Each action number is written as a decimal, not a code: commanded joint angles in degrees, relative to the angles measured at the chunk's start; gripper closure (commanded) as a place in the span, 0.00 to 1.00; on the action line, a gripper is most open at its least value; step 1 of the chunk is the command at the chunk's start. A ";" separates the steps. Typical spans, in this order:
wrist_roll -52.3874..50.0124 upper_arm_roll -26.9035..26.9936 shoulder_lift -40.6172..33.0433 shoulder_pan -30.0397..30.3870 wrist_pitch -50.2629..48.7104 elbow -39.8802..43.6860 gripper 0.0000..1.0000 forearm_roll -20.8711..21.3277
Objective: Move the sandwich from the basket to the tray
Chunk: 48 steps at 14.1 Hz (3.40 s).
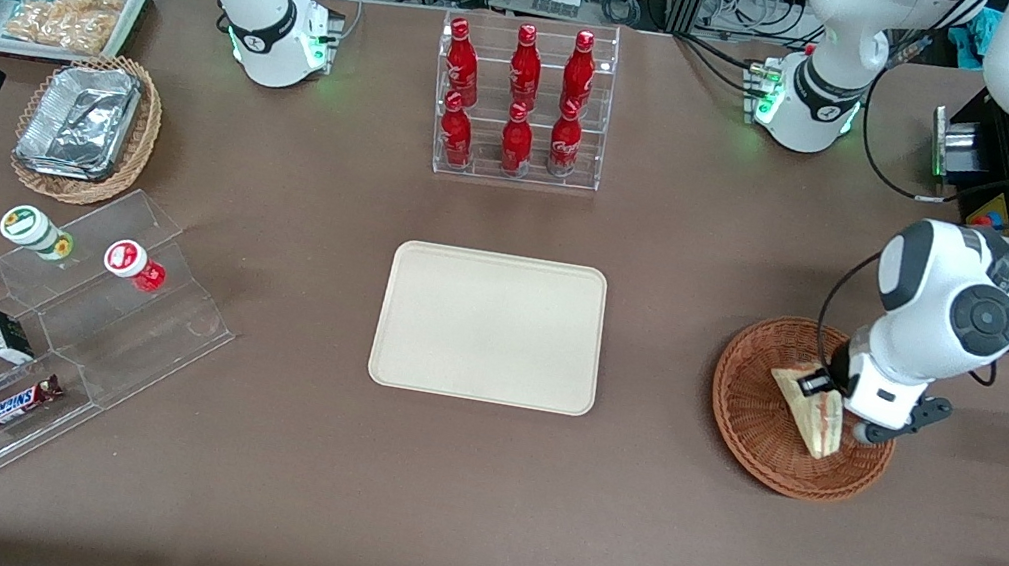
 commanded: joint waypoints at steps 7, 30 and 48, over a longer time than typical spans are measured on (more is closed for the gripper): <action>-11.81 -0.13 10.00 -26.33 -15.46 22.21 0.82 0.03; -26.42 3.38 24.10 -41.39 -27.73 50.43 0.00 9.53; 13.64 5.67 2.48 -6.68 -51.40 41.23 0.00 3.73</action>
